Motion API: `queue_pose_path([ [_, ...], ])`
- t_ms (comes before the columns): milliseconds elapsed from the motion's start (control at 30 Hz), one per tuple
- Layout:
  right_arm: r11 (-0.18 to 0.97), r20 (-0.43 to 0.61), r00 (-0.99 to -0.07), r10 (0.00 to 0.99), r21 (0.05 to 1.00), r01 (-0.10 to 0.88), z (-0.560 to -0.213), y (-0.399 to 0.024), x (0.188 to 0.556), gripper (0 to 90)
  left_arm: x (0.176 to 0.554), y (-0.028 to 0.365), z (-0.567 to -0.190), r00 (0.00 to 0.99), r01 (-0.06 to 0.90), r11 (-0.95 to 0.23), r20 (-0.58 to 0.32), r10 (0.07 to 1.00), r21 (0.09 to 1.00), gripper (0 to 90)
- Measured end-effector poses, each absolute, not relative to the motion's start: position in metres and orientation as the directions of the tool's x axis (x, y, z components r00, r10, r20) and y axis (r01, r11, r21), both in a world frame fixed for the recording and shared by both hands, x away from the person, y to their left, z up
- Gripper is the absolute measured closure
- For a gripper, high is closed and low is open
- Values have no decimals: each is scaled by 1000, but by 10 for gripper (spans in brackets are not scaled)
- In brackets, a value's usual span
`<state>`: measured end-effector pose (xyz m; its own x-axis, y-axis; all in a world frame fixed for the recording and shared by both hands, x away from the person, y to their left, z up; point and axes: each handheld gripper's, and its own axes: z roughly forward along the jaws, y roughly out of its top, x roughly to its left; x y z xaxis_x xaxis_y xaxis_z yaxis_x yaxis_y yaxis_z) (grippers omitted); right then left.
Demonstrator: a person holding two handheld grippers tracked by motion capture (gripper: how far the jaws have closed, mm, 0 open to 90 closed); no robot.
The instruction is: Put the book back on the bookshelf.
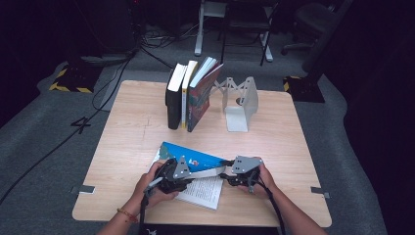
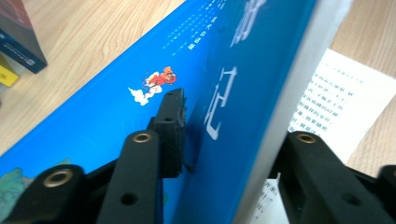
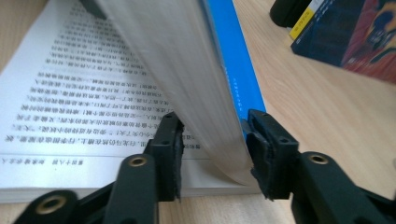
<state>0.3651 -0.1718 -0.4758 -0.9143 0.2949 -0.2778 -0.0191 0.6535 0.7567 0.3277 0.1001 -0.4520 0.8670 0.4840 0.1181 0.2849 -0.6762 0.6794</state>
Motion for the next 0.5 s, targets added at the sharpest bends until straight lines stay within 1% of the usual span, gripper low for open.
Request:
queue_pose_path([
  [167,674,-288,-904,315,739,-1,-470,-168,359,610,322,92,-450,858,274,-695,157,489,665,505],
  [267,676,-289,-900,326,737,8,-466,-167,355,613,319,83,-447,828,301,-701,188,529,647,491],
  [500,674,-285,-890,356,738,34,-455,-169,350,613,311,65,-437,785,290,-680,239,572,674,488],
])
